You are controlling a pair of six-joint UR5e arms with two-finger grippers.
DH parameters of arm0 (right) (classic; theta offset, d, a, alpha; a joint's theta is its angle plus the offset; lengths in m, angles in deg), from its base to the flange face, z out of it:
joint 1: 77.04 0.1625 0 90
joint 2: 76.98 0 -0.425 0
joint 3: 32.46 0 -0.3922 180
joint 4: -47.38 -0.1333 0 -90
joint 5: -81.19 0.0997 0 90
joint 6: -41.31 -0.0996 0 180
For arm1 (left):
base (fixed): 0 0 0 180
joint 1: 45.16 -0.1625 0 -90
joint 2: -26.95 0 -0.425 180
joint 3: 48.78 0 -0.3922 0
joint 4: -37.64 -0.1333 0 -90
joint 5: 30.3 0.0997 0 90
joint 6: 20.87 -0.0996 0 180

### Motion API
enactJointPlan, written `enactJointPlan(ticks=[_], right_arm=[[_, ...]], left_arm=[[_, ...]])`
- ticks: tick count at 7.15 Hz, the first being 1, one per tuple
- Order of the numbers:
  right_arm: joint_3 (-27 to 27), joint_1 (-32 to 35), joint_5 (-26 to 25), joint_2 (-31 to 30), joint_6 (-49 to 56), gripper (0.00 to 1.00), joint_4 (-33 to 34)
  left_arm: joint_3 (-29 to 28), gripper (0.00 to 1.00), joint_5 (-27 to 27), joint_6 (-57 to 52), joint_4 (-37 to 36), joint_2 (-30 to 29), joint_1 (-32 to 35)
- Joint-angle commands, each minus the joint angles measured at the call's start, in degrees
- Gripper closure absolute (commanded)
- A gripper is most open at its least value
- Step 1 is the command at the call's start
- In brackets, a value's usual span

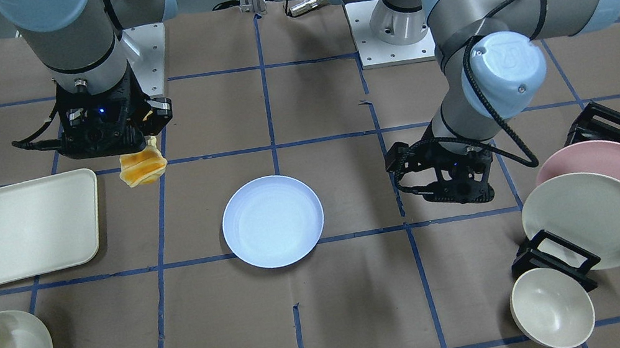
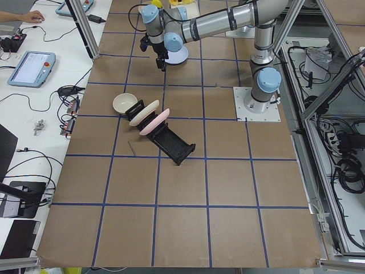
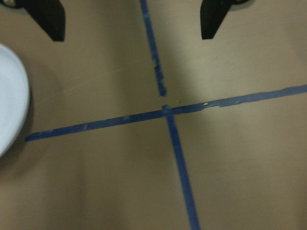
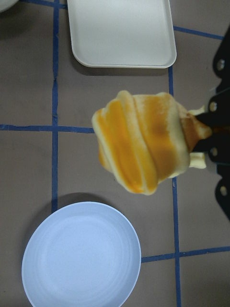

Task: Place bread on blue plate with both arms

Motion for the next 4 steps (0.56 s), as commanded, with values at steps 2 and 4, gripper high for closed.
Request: enactJointPlan(ticks=[2,4], right_arm=[[-0.14,10.25,0.25,8.51,-3.26,0.93,12.39],[0.12,13.09,-0.45,12.66,-3.36,0.93,23.13]], left_arm=[[-0.84,0.00,1.71,-2.59,5.52,12.23,-2.50],[-0.84,0.00,0.23,-2.59,5.88,15.83,-2.42]])
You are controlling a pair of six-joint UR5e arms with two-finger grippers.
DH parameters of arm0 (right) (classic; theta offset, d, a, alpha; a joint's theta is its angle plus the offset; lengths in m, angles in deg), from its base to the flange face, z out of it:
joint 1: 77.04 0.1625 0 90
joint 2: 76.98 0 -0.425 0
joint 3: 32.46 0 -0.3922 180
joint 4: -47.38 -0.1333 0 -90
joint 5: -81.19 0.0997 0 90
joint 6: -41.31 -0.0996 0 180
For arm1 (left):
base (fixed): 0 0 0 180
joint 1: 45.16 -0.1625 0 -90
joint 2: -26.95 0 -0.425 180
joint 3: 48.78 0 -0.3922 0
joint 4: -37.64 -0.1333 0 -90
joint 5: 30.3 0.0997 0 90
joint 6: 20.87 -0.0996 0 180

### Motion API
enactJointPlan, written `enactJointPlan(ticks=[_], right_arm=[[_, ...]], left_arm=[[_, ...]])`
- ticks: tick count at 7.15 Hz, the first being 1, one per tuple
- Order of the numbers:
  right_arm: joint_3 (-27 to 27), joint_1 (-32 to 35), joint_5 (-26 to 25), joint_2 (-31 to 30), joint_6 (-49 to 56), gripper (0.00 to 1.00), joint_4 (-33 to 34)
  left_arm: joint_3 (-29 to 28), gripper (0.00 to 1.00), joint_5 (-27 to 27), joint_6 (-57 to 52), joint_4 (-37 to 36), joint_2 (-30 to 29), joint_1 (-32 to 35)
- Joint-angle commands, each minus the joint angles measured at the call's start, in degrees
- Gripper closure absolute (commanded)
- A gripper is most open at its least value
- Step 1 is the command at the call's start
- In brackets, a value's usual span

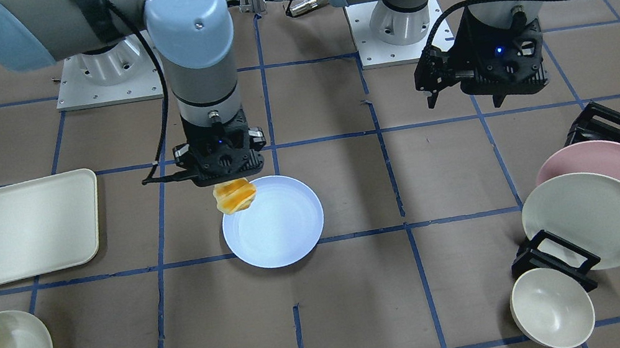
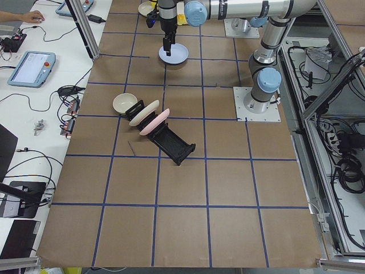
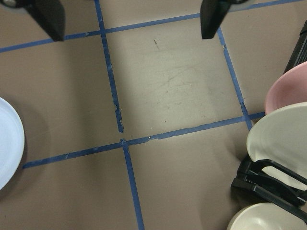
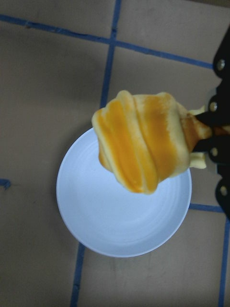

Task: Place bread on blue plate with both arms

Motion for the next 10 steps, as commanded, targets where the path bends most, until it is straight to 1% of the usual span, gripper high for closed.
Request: enactJointPlan(ticks=[1,2,3,4,5,6,7,9,10], right_arm=[[0.15,2.08,-0.34,4.05,0.13,0.93,10.22],[0.93,2.43,-0.34,4.41,0.65,0.93,10.70],[3.72,2.43,-0.34,5.03,0.75,0.93,14.27],[8.19,2.43,-0.34,5.90,0.92,0.93,21.27],[14.85,2.43,-0.34,6.17,1.88,0.93,30.30],[17.18,2.34,-0.25,6.18,2.06,0.93,33.78],[17.11,2.43,0.27,6.26,1.89,0.93,33.82],[17.11,2.43,0.54,6.96,1.98,0.93,33.82],[17.20,2.43,1.85,7.05,1.98,0.32,33.82]], left_arm=[[0.25,0.00,-1.29,-0.12,0.83,2.52,-0.47],[1.12,0.00,-1.21,-0.38,1.53,2.78,-0.91],[1.48,0.00,-1.38,-0.56,1.54,2.87,-1.78],[1.48,0.00,-1.38,-0.56,1.54,2.87,-1.88],[1.48,0.00,-1.38,-1.17,1.54,2.87,-1.88],[1.48,0.00,-1.29,-3.00,1.54,2.87,-2.14],[1.40,0.00,-1.38,-4.15,1.54,2.87,-2.93],[1.13,0.00,-1.47,-4.16,3.81,2.70,-3.90],[1.39,0.00,-1.30,-3.12,4.08,2.87,-3.64]])
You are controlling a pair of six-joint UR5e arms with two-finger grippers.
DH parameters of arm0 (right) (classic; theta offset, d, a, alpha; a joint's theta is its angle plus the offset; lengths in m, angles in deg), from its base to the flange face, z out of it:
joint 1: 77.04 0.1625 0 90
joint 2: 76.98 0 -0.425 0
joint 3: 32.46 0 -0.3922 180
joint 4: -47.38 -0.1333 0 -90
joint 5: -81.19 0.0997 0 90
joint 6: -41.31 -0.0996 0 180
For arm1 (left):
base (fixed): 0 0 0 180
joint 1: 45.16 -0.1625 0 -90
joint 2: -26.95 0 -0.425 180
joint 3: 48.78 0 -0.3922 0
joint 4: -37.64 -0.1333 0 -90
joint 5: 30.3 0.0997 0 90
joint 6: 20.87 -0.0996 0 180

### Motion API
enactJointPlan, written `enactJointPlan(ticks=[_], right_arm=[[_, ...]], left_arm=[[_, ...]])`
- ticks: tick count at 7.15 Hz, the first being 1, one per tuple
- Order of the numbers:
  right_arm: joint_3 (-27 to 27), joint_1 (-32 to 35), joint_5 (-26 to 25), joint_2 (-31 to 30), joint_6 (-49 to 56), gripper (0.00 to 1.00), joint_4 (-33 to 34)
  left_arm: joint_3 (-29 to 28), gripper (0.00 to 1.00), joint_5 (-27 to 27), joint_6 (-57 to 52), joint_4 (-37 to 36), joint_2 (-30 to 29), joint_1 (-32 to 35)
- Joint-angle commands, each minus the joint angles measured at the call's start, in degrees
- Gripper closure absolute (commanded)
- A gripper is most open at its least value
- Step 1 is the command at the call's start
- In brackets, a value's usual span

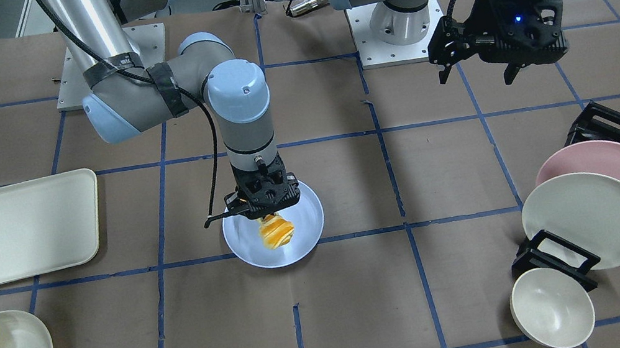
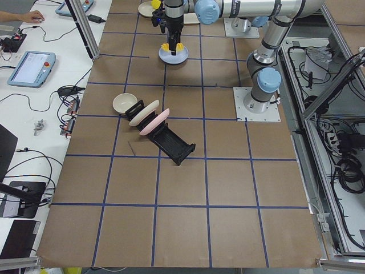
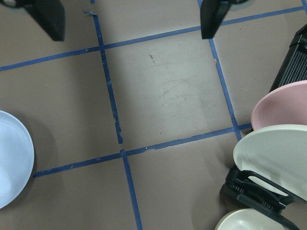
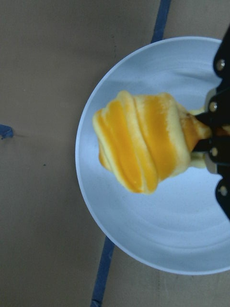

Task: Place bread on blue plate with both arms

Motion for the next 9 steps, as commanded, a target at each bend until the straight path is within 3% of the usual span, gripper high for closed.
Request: enactJointPlan(ticks=[1,3,6,8,9], right_arm=[[0.03,0.00,2.40,0.57,0.03,0.00,0.08],[0.03,0.00,2.59,0.57,0.03,0.00,-0.10],[-0.15,-1.13,2.33,-2.05,0.12,0.00,-1.93],[-5.56,-3.67,-0.03,-7.50,0.20,0.00,-14.45],[-9.60,-5.60,-3.52,-8.91,0.38,0.00,-17.04]], left_arm=[[-0.06,0.00,0.02,0.94,1.37,-0.08,-0.07],[-0.67,0.00,-2.85,10.82,2.78,-0.52,0.54],[0.29,0.00,-3.67,10.26,3.14,0.09,0.11],[0.21,0.00,-3.67,10.26,3.67,0.18,-0.16],[0.46,0.00,-3.67,10.26,3.75,0.18,0.02]])
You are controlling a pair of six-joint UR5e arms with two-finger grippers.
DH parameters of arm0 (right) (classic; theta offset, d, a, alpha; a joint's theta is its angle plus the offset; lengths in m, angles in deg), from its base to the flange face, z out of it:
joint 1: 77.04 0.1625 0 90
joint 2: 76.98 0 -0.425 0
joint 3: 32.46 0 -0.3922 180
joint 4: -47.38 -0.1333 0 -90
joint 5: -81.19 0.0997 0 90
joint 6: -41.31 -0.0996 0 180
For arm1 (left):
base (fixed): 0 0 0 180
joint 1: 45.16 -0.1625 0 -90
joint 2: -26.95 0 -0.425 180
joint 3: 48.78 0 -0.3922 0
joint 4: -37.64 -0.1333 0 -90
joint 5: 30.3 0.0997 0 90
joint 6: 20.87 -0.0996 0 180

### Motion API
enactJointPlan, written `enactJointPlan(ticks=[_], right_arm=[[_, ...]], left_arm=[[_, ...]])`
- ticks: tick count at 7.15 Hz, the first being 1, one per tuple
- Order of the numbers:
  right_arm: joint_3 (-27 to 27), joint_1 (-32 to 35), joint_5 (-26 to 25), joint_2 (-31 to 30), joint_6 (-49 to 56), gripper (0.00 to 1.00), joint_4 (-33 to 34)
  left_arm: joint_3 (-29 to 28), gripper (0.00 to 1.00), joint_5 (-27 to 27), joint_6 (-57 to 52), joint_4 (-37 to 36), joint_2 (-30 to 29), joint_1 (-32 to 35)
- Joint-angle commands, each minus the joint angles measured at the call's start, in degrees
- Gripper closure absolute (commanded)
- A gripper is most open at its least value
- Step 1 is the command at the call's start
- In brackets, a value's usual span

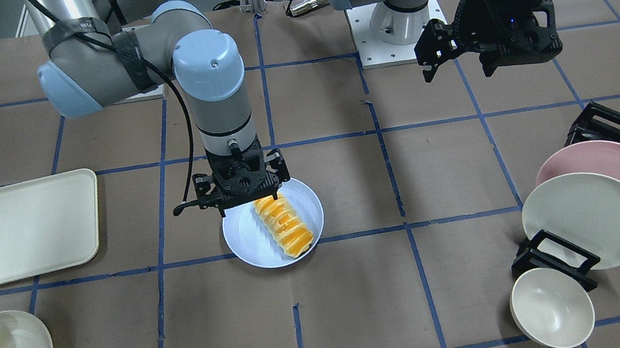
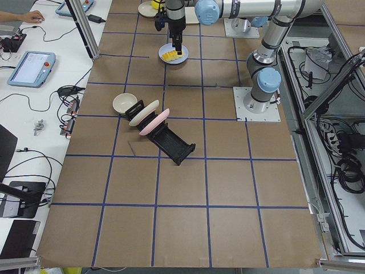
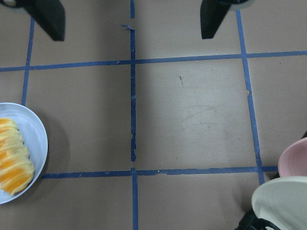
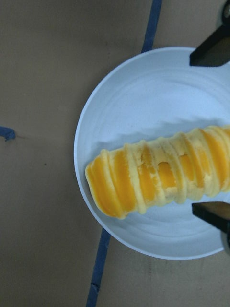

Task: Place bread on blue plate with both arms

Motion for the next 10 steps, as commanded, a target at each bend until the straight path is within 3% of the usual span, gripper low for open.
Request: enactJointPlan(ticks=[1,3,4,6,7,10], right_arm=[[-6.81,-4.87,-3.81,-3.24,5.19,0.00,-5.67],[-7.71,-12.60,-4.34,-5.79,9.55,0.00,-4.72],[-7.11,-14.46,-5.30,-9.37,11.03,0.00,-8.80],[-9.55,-19.46,-4.17,-13.86,11.32,0.00,-26.96],[-9.82,-19.92,-1.21,-15.02,11.05,0.00,-29.82],[-10.00,-18.87,1.11,-18.10,7.72,0.00,-36.08]], left_arm=[[0.15,0.00,-0.11,0.00,0.00,0.01,-0.11],[-0.11,0.00,-0.11,-0.17,0.00,0.01,-0.11],[0.15,0.00,-0.20,-0.17,0.09,-0.08,0.15],[0.24,0.00,-0.20,-0.17,0.09,-0.34,0.24],[0.24,0.00,-0.20,-0.17,0.27,-0.26,0.15],[0.32,0.00,-0.11,-0.26,0.35,-0.08,-0.02]])
